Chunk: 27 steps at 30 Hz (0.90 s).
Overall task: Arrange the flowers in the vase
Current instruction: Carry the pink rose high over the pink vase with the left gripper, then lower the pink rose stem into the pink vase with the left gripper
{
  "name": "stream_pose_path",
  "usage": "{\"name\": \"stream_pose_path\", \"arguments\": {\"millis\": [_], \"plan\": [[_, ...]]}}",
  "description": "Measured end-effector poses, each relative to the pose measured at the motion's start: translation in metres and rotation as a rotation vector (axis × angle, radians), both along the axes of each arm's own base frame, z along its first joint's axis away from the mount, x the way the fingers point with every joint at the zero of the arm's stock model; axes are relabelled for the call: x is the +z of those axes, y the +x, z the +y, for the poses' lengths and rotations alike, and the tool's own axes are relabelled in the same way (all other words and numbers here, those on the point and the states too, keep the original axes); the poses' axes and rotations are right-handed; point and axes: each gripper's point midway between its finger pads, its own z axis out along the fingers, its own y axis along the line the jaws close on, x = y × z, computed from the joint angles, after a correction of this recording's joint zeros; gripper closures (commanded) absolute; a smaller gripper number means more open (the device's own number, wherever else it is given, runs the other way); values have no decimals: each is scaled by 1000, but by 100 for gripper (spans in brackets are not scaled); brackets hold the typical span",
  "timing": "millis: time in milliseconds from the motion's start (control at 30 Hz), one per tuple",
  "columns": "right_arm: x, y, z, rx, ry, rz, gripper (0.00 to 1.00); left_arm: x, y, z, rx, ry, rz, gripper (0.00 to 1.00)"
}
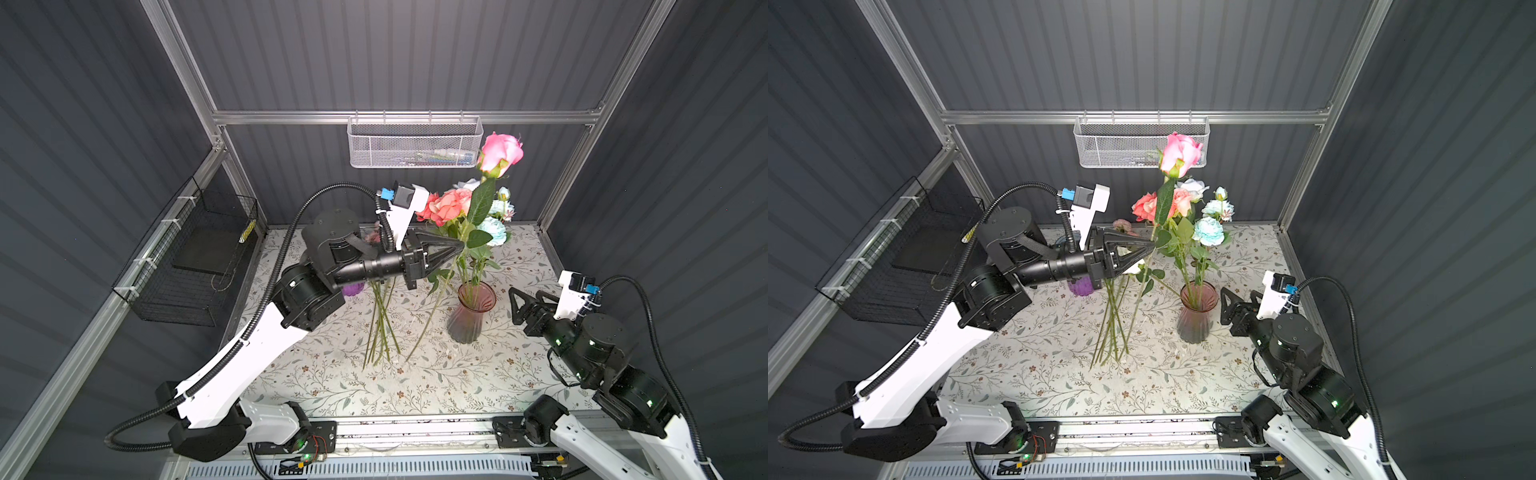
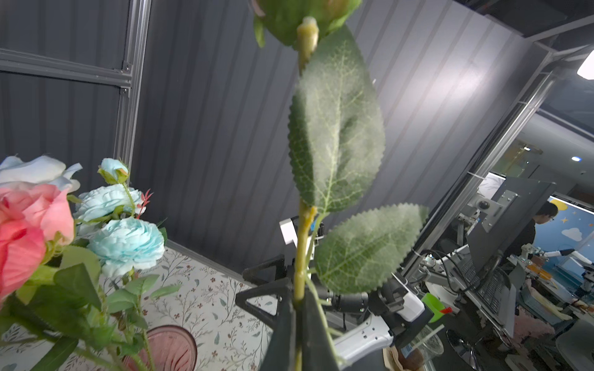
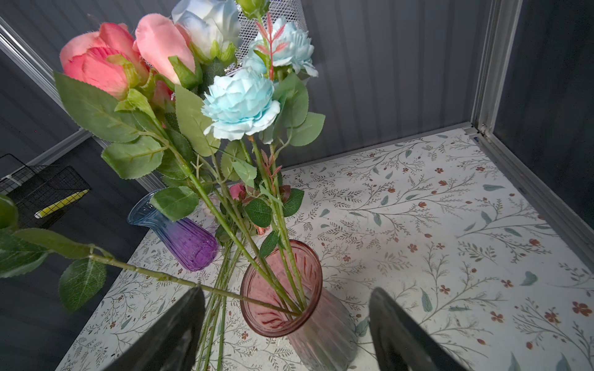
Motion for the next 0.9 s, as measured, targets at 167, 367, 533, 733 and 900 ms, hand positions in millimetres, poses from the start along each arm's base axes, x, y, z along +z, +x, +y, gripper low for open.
{"name": "stream_pose_path", "arguments": {"millis": [167,367,533,733,900], "plan": [[5,0,-10,-49,2,-21,19,11,23,-27,37,-89,-54,100],[9,-4,-23,-107,6,-48,19,-1,77,-75,142,-100,-73,100],[14,-8,-33,-142,9,-73,19,-5,105,-97,210,-112,-80,100],[16,-9,-37,-162,-3,-83,19,3,109,-107,246,-154,-112,100],[15,-8,-37,-165,-4,-88,18,13,106,-112,248,-189,-129,100]]}}
